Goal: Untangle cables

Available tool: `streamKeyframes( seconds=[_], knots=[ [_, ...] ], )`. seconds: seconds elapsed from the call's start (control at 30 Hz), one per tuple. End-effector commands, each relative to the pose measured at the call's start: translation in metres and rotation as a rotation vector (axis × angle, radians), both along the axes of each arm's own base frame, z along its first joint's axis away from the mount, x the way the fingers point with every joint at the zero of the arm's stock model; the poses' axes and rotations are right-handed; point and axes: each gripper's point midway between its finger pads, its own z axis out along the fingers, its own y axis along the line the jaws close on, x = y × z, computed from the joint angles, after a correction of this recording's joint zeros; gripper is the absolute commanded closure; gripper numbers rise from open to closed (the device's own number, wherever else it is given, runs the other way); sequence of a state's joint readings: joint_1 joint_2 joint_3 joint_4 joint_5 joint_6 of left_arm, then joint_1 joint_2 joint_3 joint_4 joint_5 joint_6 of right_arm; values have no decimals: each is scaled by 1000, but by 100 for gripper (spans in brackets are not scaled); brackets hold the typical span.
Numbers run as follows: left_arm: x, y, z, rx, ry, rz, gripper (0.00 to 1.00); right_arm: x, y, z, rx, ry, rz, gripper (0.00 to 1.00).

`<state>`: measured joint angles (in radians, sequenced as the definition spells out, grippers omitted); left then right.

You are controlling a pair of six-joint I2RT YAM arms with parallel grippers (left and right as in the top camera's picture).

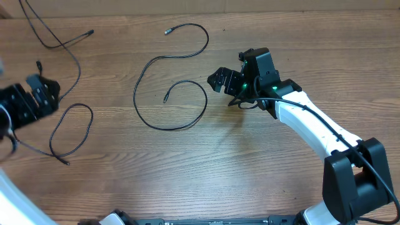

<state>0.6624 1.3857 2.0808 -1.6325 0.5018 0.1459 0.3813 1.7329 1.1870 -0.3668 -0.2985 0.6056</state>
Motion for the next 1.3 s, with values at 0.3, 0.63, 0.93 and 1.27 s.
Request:
streamKeyframes(
  seconds=[0.3,0.63,0.93,1.27],
  knots=[
    [-78,-65,29,144,-154,-53,0,5,2,14,-25,-93,50,0],
    [-109,-93,37,214,-308,-37,0,19,-43,10,-96,-99,-13,0],
    [-74,-97,15,18,-356,-107,0,22,-120,30,-108,-72,-182,0],
    [-30,-53,-68,-304,-214,167,0,19,-130,30,-112,-55,-204,0]
  ],
)
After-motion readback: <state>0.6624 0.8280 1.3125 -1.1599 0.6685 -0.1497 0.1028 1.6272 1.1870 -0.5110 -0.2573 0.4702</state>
